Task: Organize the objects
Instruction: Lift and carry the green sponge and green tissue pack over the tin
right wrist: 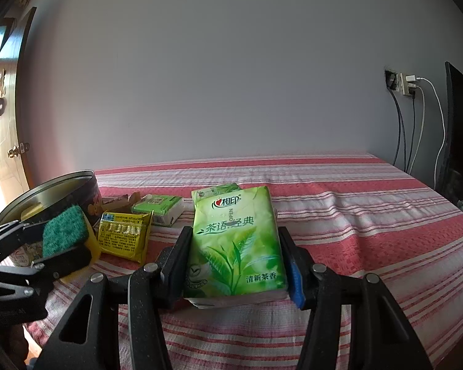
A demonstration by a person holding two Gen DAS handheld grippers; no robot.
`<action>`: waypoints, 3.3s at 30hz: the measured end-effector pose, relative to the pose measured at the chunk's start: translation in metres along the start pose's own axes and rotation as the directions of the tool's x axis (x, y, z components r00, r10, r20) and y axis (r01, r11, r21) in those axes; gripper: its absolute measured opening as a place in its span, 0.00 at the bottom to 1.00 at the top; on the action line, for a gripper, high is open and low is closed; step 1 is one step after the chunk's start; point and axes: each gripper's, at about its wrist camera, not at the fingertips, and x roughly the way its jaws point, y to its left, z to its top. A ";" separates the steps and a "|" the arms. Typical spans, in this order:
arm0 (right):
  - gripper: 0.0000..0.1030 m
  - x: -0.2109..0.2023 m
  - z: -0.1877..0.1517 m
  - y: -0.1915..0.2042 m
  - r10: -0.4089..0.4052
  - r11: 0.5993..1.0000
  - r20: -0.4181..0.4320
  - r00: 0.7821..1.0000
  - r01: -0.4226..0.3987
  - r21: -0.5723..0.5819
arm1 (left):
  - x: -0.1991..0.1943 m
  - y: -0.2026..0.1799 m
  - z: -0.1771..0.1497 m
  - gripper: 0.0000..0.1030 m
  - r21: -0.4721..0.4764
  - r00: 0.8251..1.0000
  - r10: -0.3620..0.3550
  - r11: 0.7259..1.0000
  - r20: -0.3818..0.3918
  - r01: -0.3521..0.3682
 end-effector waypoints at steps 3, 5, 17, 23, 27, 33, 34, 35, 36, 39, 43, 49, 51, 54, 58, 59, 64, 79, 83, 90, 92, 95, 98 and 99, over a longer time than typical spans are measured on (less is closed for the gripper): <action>0.54 -0.001 0.000 0.000 0.000 1.000 0.009 1.000 0.000 0.001 | -0.004 0.000 0.000 0.71 0.007 1.000 0.014 1.000 0.018 -0.014; 0.54 -0.002 0.000 0.000 0.002 1.000 0.013 1.000 -0.002 0.001 | -0.007 0.001 0.001 0.71 0.007 0.999 0.018 1.000 0.029 -0.018; 0.54 -0.007 -0.002 0.002 -0.003 1.000 0.055 0.998 0.004 -0.004 | -0.027 0.009 0.008 0.71 -0.014 0.993 0.064 0.998 0.096 -0.062; 0.54 -0.009 -0.002 0.002 -0.008 1.000 0.063 0.998 0.008 0.002 | -0.038 0.014 0.011 0.71 -0.023 0.989 0.077 0.997 0.125 -0.075; 0.54 -0.010 0.000 0.003 -0.005 1.000 0.064 0.998 0.004 0.006 | -0.043 0.019 0.013 0.71 -0.033 0.986 0.086 0.996 0.141 -0.082; 0.54 -0.018 0.003 0.010 0.003 1.000 0.086 0.996 -0.002 -0.011 | -0.050 0.026 0.014 0.71 -0.049 0.982 0.103 0.994 0.161 -0.097; 0.54 -0.019 0.004 0.011 0.005 1.000 0.090 0.996 -0.004 -0.013 | -0.051 0.027 0.014 0.71 -0.051 0.981 0.106 0.994 0.163 -0.098; 0.54 -0.020 0.005 0.013 0.008 1.000 0.092 0.996 -0.006 -0.015 | -0.053 0.028 0.014 0.71 -0.054 0.980 0.107 0.994 0.165 -0.100; 0.54 -0.022 0.007 0.014 0.009 1.000 0.095 0.995 -0.007 -0.018 | -0.054 0.029 0.015 0.71 -0.056 0.980 0.109 0.993 0.167 -0.101; 0.54 -0.027 0.010 0.017 0.015 1.000 0.106 0.994 -0.012 -0.025 | -0.058 0.032 0.015 0.71 -0.062 0.978 0.112 0.993 0.175 -0.103; 0.54 -0.033 0.015 0.022 0.028 0.999 0.119 0.993 -0.024 -0.035 | -0.062 0.037 0.015 0.71 -0.071 0.976 0.122 0.991 0.182 -0.110; 0.54 -0.039 0.021 0.031 0.046 0.998 0.136 0.990 -0.039 -0.053 | -0.067 0.043 0.016 0.71 -0.089 0.972 0.137 0.989 0.193 -0.121; 0.54 -0.041 0.023 0.033 0.051 0.997 0.140 0.989 -0.044 -0.057 | -0.069 0.045 0.017 0.71 -0.094 0.970 0.143 0.988 0.197 -0.126; 0.54 -0.044 0.026 0.036 0.060 0.997 0.146 0.987 -0.052 -0.061 | -0.071 0.050 0.017 0.71 -0.103 0.967 0.157 0.985 0.200 -0.138; 0.54 -0.047 0.028 0.041 0.072 0.996 0.154 0.985 -0.062 -0.070 | -0.074 0.054 0.017 0.71 -0.122 0.965 0.174 0.981 0.196 -0.152; 0.54 -0.047 0.029 0.042 0.075 0.995 0.156 0.985 -0.064 -0.071 | -0.074 0.056 0.017 0.71 -0.124 0.964 0.178 0.980 0.195 -0.156; 0.54 -0.048 0.033 0.050 0.089 0.994 0.160 0.983 -0.076 -0.084 | -0.076 0.059 0.017 0.71 -0.139 0.962 0.191 0.976 0.194 -0.165; 0.54 -0.044 0.046 0.077 0.165 0.981 0.152 0.975 -0.146 -0.128 | -0.081 0.086 0.020 0.71 -0.195 0.954 0.246 0.958 0.173 -0.211; 0.54 -0.040 0.050 0.088 0.185 0.976 0.147 0.972 -0.164 -0.143 | -0.081 0.096 0.020 0.71 -0.209 0.950 0.265 0.951 0.163 -0.229; 0.54 -0.035 0.060 0.108 0.233 0.962 0.135 0.963 -0.208 -0.177 | -0.083 0.111 0.019 0.71 -0.232 0.943 0.298 0.937 0.146 -0.260; 0.54 -0.033 0.062 0.115 0.244 0.958 0.132 0.961 -0.217 -0.188 | -0.082 0.115 0.019 0.71 -0.239 0.942 0.306 0.933 0.139 -0.267; 0.54 -0.027 0.066 0.127 0.265 0.950 0.125 0.956 -0.238 -0.201 | -0.081 0.122 0.020 0.71 -0.245 0.939 0.318 0.928 0.128 -0.281; 0.54 -0.021 0.070 0.138 0.283 0.943 0.114 0.952 -0.255 -0.213 | -0.081 0.129 0.021 0.71 -0.254 0.938 0.325 0.923 0.118 -0.287; 0.54 -0.019 0.071 0.141 0.289 0.941 0.109 0.951 -0.261 -0.216 | -0.082 0.131 0.021 0.71 -0.256 0.937 0.330 0.921 0.114 -0.293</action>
